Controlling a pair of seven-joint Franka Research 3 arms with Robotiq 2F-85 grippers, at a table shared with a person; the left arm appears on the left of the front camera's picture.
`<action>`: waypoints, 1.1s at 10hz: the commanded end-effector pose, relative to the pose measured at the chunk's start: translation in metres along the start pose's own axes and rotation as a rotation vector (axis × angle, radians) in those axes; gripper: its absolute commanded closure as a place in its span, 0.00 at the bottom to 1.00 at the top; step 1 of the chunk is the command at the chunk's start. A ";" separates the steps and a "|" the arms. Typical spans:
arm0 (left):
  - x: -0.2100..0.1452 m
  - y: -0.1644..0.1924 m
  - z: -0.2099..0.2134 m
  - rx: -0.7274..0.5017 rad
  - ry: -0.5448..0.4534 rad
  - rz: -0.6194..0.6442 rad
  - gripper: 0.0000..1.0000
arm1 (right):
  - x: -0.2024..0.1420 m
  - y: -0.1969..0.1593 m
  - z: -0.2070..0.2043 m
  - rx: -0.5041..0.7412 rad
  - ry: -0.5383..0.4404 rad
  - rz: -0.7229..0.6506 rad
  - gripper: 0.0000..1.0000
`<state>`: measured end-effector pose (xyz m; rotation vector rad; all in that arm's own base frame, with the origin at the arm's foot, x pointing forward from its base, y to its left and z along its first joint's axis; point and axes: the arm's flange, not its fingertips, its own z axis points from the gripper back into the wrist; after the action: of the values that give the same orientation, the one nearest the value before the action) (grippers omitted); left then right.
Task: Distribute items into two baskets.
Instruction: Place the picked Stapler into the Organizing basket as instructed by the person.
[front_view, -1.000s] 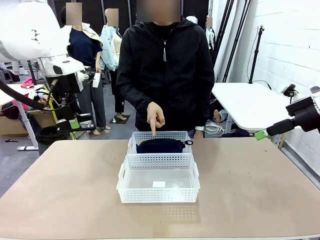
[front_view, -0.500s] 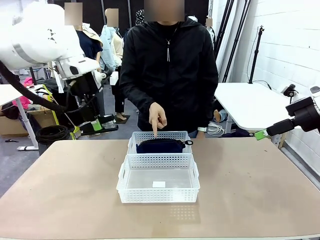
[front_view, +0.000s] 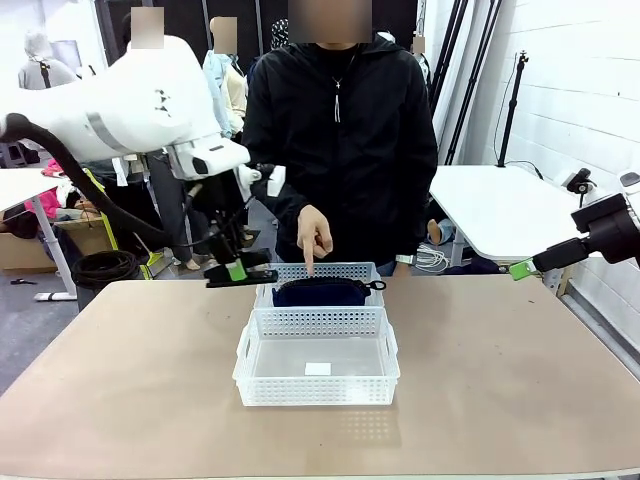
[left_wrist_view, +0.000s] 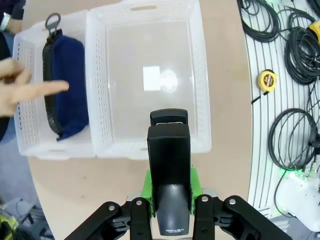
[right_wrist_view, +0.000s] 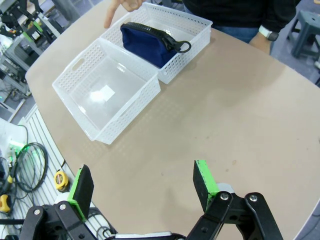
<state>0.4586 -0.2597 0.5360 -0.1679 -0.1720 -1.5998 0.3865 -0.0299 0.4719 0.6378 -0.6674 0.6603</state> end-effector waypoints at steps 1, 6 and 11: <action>0.016 -0.008 -0.016 0.024 -0.008 0.014 1.00 | 0.000 0.001 -0.001 0.008 -0.004 -0.017 0.00; 0.062 -0.026 -0.076 0.089 0.035 0.023 1.00 | 0.000 0.001 -0.001 0.008 -0.004 -0.017 0.00; 0.081 -0.006 -0.144 0.107 0.110 -0.006 1.00 | 0.000 0.001 -0.001 0.008 -0.004 -0.017 0.00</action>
<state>0.4450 -0.3618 0.4124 -0.0188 -0.1857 -1.6188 0.3865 -0.0302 0.4719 0.6374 -0.6676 0.6596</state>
